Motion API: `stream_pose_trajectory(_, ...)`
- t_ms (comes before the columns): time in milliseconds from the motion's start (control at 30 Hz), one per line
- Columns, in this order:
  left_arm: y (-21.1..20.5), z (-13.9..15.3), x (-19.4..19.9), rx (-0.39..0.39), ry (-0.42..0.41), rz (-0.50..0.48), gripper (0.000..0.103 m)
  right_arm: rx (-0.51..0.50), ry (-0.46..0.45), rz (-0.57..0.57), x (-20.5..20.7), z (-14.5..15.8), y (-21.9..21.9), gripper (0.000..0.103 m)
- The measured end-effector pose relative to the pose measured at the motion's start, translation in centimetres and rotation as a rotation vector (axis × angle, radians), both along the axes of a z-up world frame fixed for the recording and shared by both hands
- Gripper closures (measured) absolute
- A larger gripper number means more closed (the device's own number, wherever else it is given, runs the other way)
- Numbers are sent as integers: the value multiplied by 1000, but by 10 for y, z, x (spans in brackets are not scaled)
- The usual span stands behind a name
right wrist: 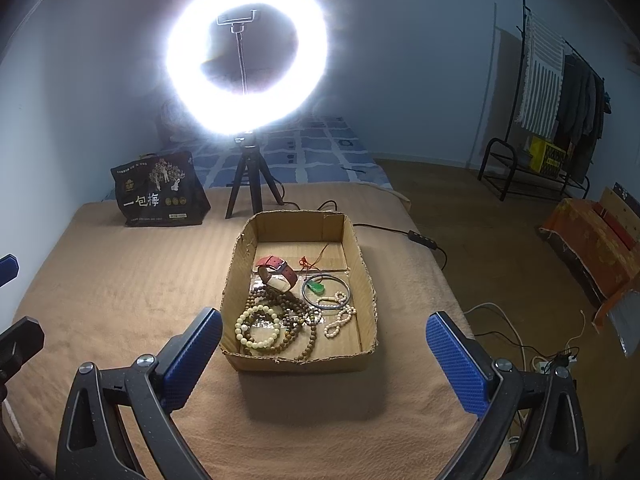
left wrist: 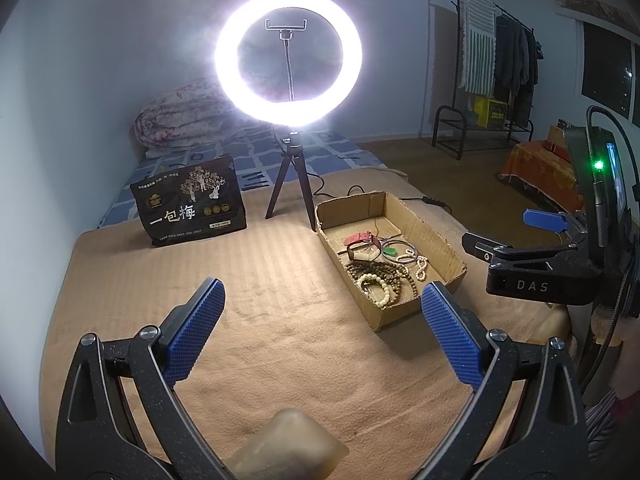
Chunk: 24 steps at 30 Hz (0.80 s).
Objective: Organize jewelry
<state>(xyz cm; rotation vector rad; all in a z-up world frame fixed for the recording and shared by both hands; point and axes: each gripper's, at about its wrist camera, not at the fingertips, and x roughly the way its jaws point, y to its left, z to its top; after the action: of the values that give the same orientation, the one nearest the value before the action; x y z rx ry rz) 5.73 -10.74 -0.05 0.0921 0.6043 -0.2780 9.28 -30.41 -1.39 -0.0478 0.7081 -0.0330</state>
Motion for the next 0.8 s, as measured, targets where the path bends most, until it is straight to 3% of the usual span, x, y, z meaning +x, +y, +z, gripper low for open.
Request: stream_pose_trajectory(800,0,-1,0,4,5,2,3,0,6,6,0,0,2,0)
